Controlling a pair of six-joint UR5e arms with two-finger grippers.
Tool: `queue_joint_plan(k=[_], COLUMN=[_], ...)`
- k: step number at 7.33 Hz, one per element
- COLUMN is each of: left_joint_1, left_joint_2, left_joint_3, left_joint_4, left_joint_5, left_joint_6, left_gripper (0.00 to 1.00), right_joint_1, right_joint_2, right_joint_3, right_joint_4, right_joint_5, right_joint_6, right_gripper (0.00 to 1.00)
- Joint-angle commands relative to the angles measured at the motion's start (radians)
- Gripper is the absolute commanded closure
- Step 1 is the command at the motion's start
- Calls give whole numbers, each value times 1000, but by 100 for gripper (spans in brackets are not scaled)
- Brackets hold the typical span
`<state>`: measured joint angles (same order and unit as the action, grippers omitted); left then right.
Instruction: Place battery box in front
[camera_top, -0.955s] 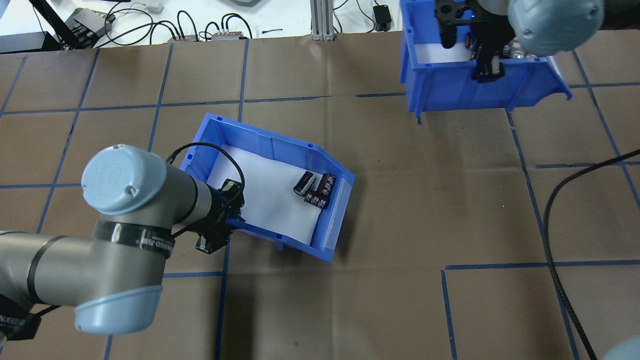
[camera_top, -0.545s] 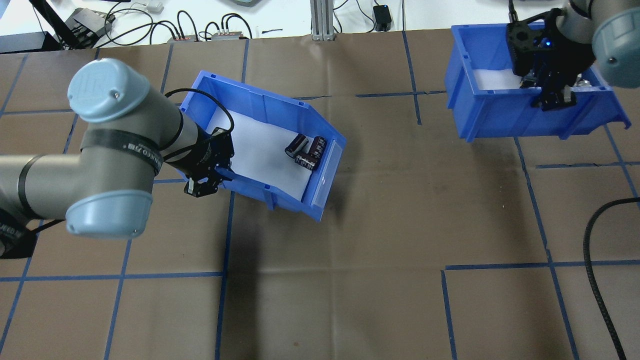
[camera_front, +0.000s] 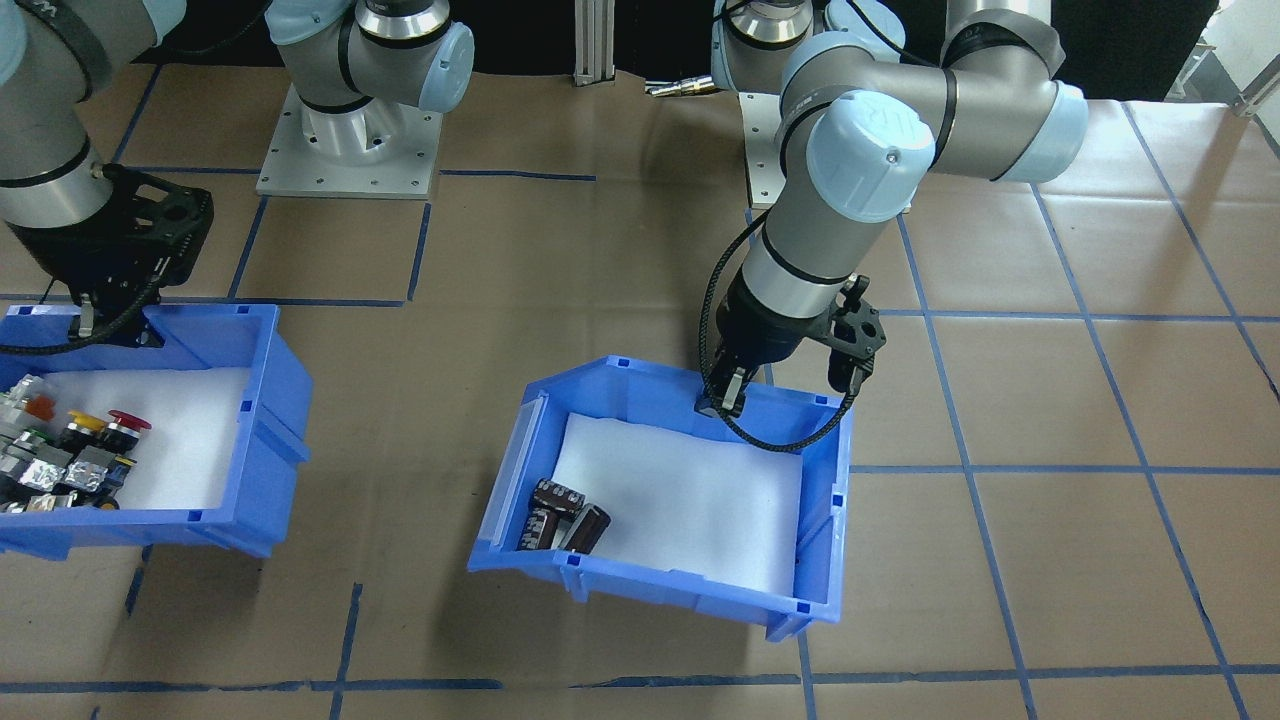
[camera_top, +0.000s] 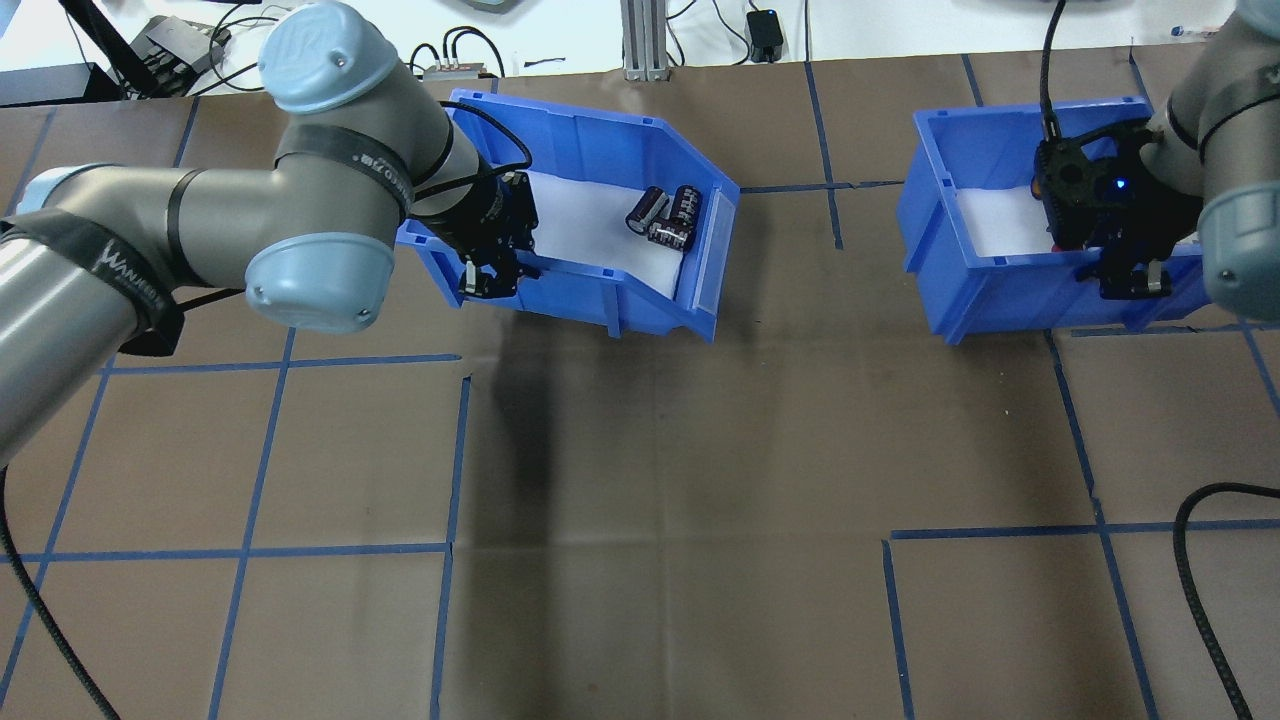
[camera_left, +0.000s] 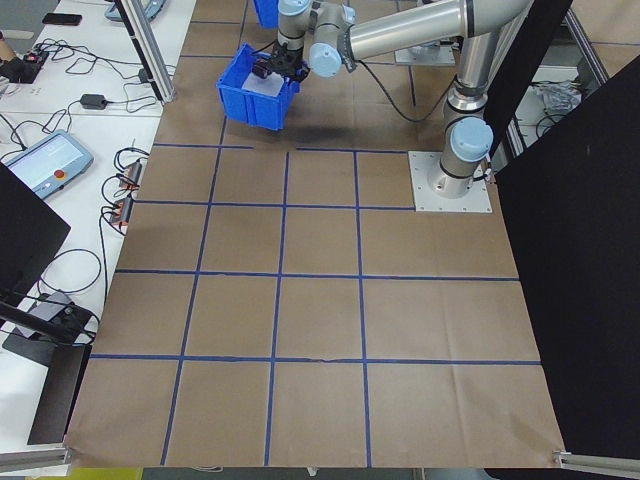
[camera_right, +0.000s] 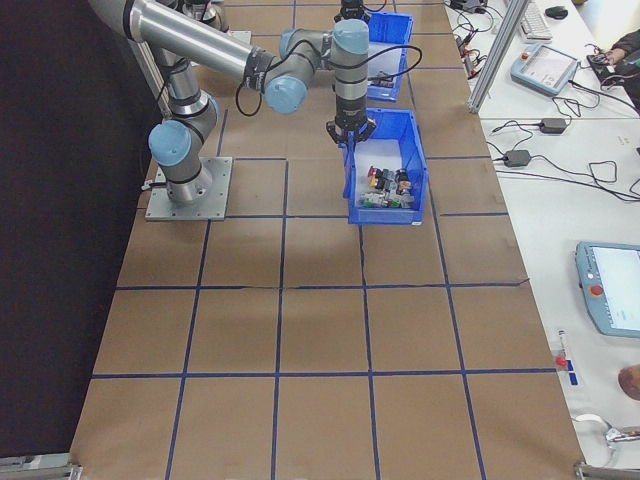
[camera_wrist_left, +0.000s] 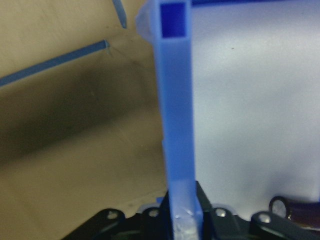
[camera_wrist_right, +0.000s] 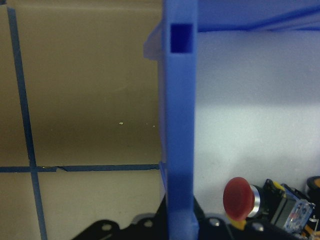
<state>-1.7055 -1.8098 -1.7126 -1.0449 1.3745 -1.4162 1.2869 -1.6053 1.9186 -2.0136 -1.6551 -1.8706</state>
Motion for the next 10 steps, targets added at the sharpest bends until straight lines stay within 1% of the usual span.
queue_joint_plan(k=[1, 2, 3, 4, 6, 7, 8, 9, 10], left_joint_1=[-77, -112, -124, -126, -126, -126, -126, -126, -126], left_joint_2=[-159, -218, -227, -242, -264, -270, -267, -261, -250], left_joint_3=[166, 216, 226, 229, 242, 240, 234, 235, 238], left_joint_4=[5, 26, 31, 32, 55, 68, 71, 71, 69], left_joint_5=[0, 1, 0, 3, 0, 1, 5, 8, 11], left_joint_6=[-125, -212, -227, -228, -315, -319, -322, -323, -325], left_gripper=[100, 97, 91, 80, 80, 78, 69, 57, 34], right_joint_1=[-14, -32, -40, -38, -38, -37, -35, -35, -35], right_joint_2=[-60, -77, -93, -100, -105, -110, -120, -128, -137], right_joint_3=[118, 141, 166, 169, 169, 171, 172, 183, 201], right_joint_4=[-85, -79, -85, -85, -77, -73, -68, -68, -68], right_joint_5=[0, 0, 0, 1, 3, 1, 0, 0, 0], right_joint_6=[1, -12, -36, -38, -39, -39, -39, -39, -39], right_gripper=[99, 99, 99, 99, 99, 99, 99, 98, 98])
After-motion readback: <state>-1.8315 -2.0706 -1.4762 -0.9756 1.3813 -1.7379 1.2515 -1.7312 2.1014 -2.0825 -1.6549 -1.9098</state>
